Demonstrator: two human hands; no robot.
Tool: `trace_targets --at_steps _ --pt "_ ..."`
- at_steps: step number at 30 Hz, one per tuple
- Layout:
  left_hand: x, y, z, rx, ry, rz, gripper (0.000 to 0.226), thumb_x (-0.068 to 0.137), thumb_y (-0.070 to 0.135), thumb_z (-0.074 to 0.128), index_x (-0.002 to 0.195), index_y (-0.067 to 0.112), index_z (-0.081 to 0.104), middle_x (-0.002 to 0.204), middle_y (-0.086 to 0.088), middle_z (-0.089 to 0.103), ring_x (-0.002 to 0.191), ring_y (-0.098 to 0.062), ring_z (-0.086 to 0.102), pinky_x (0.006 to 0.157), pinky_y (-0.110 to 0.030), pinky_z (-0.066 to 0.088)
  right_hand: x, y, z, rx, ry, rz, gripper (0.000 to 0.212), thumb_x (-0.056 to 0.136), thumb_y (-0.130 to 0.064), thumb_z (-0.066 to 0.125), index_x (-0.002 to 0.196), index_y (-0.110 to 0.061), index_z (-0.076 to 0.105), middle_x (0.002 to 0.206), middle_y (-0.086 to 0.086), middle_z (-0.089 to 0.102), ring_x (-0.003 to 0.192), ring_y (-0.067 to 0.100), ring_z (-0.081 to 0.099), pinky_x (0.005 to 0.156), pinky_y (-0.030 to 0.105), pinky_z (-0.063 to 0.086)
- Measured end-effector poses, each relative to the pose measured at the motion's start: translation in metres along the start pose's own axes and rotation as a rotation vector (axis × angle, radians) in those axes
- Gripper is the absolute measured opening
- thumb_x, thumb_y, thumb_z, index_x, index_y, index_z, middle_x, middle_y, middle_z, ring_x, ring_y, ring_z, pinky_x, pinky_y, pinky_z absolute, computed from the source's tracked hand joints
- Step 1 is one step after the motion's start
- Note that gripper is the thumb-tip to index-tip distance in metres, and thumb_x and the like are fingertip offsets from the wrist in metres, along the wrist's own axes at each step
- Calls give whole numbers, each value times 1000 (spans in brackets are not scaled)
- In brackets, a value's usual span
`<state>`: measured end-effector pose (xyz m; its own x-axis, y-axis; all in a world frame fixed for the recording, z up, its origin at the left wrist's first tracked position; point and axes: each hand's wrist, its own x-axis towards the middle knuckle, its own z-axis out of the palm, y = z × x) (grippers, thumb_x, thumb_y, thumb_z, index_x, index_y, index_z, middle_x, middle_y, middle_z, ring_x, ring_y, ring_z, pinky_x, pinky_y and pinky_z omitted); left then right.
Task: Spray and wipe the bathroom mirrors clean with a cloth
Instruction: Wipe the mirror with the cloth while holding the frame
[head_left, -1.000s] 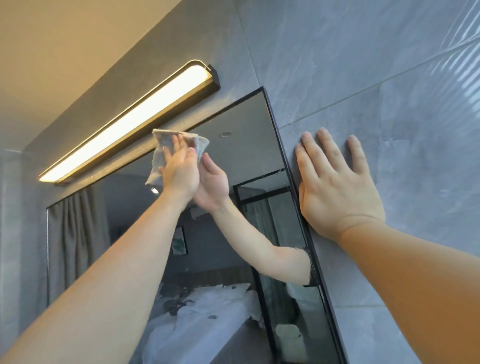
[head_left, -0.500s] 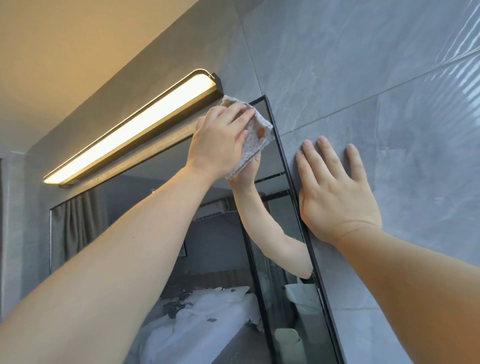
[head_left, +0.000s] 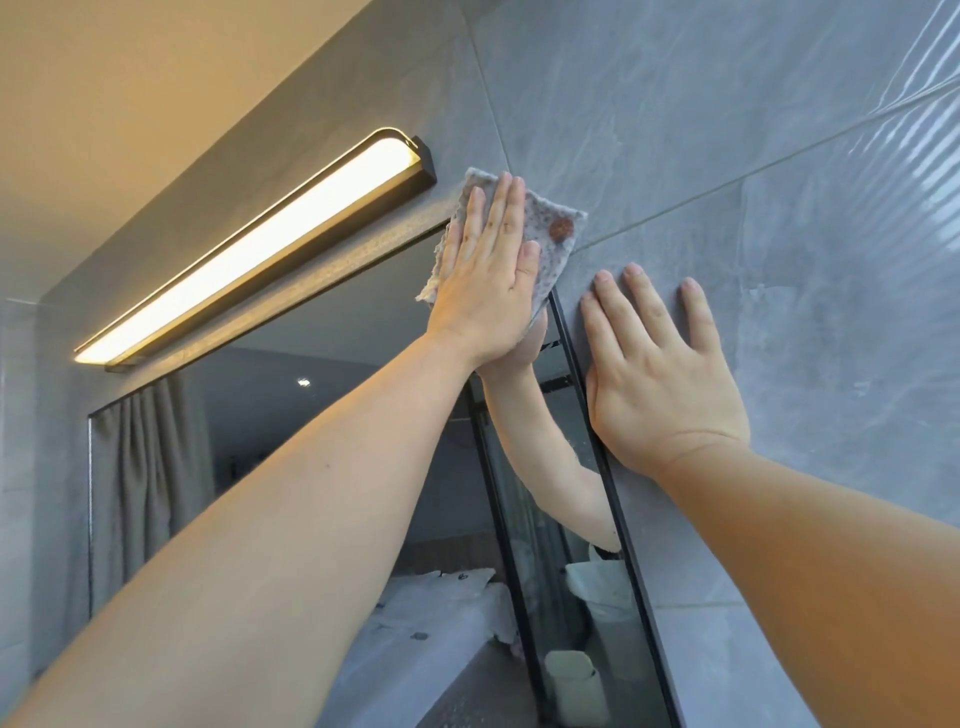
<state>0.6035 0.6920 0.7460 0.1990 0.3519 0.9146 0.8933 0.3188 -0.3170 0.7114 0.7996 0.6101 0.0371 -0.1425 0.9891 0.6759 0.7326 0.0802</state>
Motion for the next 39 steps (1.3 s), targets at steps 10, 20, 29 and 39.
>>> trace_targets --at_steps 10,20,29,39 --pt "-12 14 5 16 -12 -151 59 110 45 10 164 28 -6 171 8 -15 155 -15 -23 127 -42 -13 -1 1 -1 23 7 -1 59 99 -24 35 153 -2 45 163 14 41 154 34 32 124 63 15" --pt "-72 28 22 54 -13 -204 61 109 48 8 163 27 -8 171 6 -14 156 -18 -20 127 -42 -13 -46 11 -34 137 24 40 56 101 -16 44 156 -6 40 165 10 38 156 30 29 127 59 7" --pt "-155 69 40 56 -34 -242 65 106 48 3 164 21 -5 172 0 -9 158 -25 -14 128 -48 -5 -165 -20 -72 134 -202 -33 62 96 -11 46 157 -4 39 165 12 37 156 32 28 126 60 10" --pt "-309 126 71 51 -134 -245 63 110 43 9 164 13 2 172 -8 -2 158 -31 -6 127 -54 5 -263 -25 -132 132 -457 164 69 91 -12 35 160 -7 33 168 9 32 158 27 23 127 57 8"
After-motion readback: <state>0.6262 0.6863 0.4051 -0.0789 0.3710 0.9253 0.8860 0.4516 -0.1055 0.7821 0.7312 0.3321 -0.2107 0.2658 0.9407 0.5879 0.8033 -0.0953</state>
